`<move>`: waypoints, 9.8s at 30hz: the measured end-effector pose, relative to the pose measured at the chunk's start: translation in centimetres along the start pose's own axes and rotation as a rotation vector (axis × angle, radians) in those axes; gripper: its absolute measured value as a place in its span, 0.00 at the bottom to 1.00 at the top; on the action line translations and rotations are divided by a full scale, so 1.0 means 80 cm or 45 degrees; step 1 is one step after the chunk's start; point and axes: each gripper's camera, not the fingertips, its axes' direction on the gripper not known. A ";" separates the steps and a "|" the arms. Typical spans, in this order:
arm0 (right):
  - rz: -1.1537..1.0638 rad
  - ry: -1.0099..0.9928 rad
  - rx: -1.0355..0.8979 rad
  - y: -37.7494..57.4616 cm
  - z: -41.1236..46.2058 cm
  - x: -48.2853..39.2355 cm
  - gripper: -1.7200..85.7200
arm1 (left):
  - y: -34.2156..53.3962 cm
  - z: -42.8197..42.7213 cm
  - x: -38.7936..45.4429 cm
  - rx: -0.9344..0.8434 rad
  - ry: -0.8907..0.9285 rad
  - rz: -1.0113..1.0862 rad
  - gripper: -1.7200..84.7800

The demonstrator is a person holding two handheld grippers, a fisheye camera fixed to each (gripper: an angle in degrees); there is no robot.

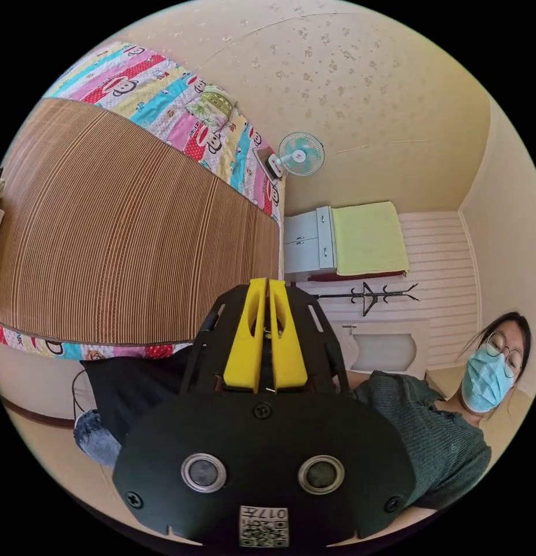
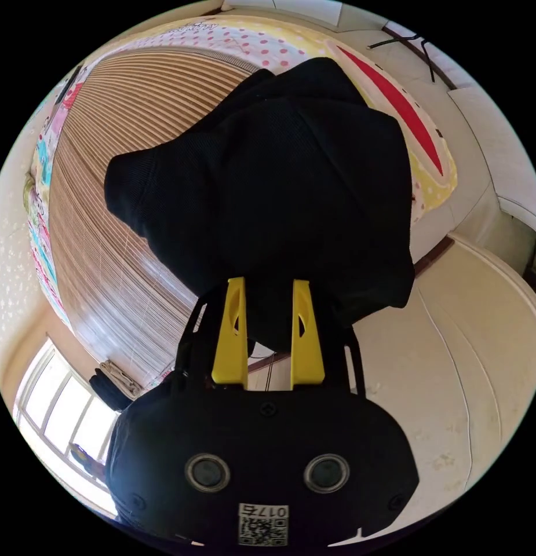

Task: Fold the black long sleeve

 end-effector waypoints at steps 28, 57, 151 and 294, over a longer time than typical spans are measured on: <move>-0.444 -0.418 0.385 0.107 -0.113 -0.110 0.14 | -0.157 0.154 -0.001 -0.110 0.217 -0.150 0.01; -1.714 -1.124 -0.161 0.293 -0.063 -0.370 0.05 | -0.192 0.315 0.081 -0.399 0.246 -0.169 0.21; -1.832 -2.324 1.070 0.786 0.006 -0.481 0.02 | 0.238 -0.375 0.265 0.094 0.387 1.488 0.01; 0.613 -1.653 0.171 0.020 0.396 -0.089 0.13 | -0.448 -0.182 -0.033 -0.198 0.200 0.019 0.17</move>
